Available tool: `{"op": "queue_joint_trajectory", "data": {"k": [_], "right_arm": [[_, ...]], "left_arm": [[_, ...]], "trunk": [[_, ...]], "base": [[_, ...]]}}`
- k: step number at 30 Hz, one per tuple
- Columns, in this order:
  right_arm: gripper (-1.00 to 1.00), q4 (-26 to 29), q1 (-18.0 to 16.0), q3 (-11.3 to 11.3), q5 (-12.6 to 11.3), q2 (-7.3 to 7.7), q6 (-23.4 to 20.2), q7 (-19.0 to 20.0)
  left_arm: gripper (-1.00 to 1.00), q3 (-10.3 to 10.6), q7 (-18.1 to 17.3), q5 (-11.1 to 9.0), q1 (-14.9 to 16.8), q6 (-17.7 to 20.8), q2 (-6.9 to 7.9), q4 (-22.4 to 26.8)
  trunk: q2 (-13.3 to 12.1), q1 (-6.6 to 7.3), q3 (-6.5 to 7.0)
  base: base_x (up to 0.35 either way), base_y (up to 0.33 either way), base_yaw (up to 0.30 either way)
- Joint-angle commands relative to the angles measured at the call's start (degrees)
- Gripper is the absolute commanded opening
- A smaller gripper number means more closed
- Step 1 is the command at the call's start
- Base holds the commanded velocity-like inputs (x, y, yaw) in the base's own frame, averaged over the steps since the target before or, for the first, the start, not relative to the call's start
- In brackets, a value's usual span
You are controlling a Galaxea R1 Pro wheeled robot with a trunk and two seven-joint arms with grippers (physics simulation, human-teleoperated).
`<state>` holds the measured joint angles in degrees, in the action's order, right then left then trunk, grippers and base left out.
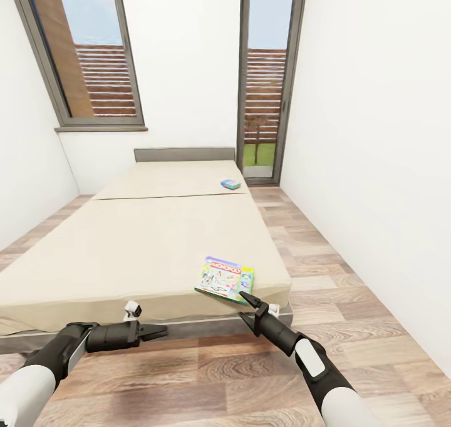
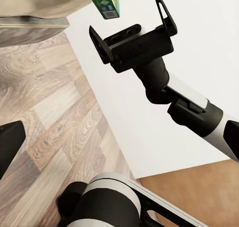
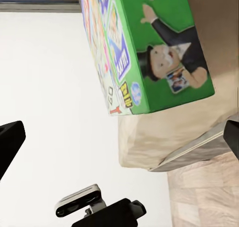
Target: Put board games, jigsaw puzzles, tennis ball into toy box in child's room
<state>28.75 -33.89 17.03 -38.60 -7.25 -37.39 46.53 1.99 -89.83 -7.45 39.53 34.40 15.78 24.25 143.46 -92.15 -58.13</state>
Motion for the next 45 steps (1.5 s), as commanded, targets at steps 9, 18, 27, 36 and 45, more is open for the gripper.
{"op": "queue_joint_trajectory", "data": {"k": [9, 18, 27, 36, 45], "right_arm": [[1.00, 0.0, 0.0, 0.3, -0.1, -0.04, -0.4, 0.1], [1.00, 0.0, 0.0, 0.3, -0.1, -0.04, -0.4, 0.1], [1.00, 0.0, 0.0, 0.2, -0.1, -0.04, -0.4, 0.1], [1.00, 0.0, 0.0, 0.2, -0.1, -0.04, -0.4, 0.1], [1.00, 0.0, 0.0, 0.2, -0.1, -0.11, -0.4, 0.1]], "left_arm": [[1.00, 0.2, -0.2, -0.2, 0.0, 0.6, 0.04, 0.0], [1.00, 0.2, -0.2, -0.2, 0.0, 0.6, 0.04, 0.0], [1.00, 0.2, -0.2, -0.2, 0.0, 0.6, 0.04, 0.0], [1.00, 0.2, -0.2, -0.2, 0.0, 0.6, 0.04, 0.0], [1.00, 0.2, -0.2, -0.2, 0.0, 0.7, 0.04, 0.0]], "trunk": [[0.0, 0.01, -0.05], [0.0, 0.01, -0.05], [0.0, 0.01, -0.05], [0.0, 0.01, -0.05], [0.0, 0.01, -0.05]], "base": [[0.000, -0.039, 0.000], [0.000, -0.005, 0.000], [0.000, -0.054, 0.000], [0.000, -0.095, 0.000], [0.004, -0.014, 0.000]]}}
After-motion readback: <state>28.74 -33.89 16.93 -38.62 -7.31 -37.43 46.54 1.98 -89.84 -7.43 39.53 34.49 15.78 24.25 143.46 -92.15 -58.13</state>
